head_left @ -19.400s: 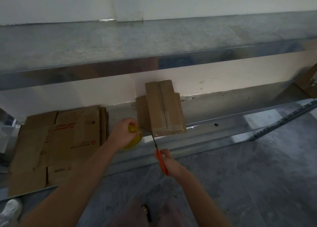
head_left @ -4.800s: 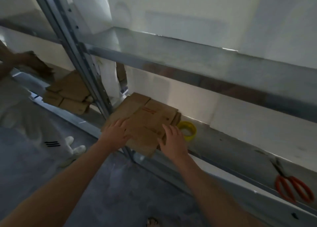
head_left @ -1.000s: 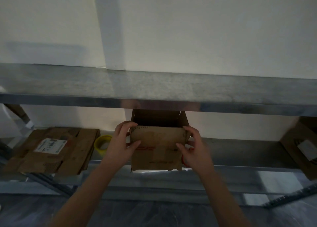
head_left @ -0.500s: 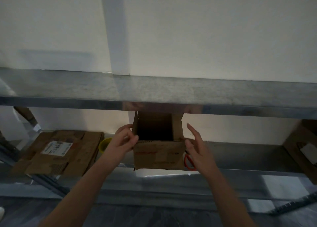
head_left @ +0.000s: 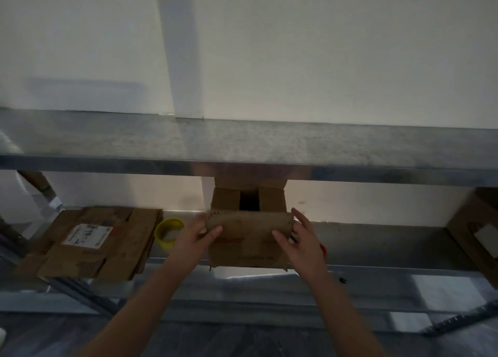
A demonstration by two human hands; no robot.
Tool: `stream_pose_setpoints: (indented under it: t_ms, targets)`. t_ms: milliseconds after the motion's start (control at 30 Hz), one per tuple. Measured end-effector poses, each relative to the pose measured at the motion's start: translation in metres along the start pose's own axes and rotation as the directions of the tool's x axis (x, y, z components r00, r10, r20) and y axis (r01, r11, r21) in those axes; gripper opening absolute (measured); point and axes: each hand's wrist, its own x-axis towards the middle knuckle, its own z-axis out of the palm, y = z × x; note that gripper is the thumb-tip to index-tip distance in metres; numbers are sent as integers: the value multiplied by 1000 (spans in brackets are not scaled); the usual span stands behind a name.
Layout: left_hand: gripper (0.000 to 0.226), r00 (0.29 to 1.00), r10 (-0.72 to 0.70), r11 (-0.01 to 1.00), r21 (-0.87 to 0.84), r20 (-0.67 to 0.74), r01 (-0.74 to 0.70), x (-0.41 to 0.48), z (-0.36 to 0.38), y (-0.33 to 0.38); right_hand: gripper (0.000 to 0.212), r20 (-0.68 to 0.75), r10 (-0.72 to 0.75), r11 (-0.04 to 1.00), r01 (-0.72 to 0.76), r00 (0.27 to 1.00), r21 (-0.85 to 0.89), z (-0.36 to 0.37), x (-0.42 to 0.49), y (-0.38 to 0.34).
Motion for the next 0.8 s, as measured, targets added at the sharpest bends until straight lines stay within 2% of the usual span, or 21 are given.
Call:
stream_pose_setpoints:
  t_ms: [100,167,200,267,333,400,500,667,800]
  targets:
    - [57,991,-25,999,26,-129,29,3,2,2,73,-42,53,996,-50,998,77,1,-4,-1]
    - [77,992,-8,999,42,-124,13,4,6,1,80,-42,100,987,-94,994,132,-1,-4,0]
    - [80,994,-20,999,47,-106,25,4,9,2,79,-46,121,985,-114,992,130,-4,-3,0]
    - [71,997,-64,998,-27,-42,63,6,14,2,76,-37,153,980,-147,988,132,-9,1,0]
    - [61,993,-113,972,-205,39,119,8,19,3,72,-24,178,974,-173,984,147,-14,4,5]
    - [58,986,-121,945,-292,113,150,8,23,4,67,-31,175,979,-170,984,114,-19,5,12]
    - [68,978,-111,950,-270,176,156,8,33,1,60,-14,164,982,-162,986,94,-23,5,29]
    - [79,956,-226,956,-144,189,255,14,38,-22,60,70,221,965,-228,973,128,-9,12,46]
    - [80,941,-226,962,-94,252,257,29,43,-27,69,41,287,951,-290,957,109,-22,30,53]
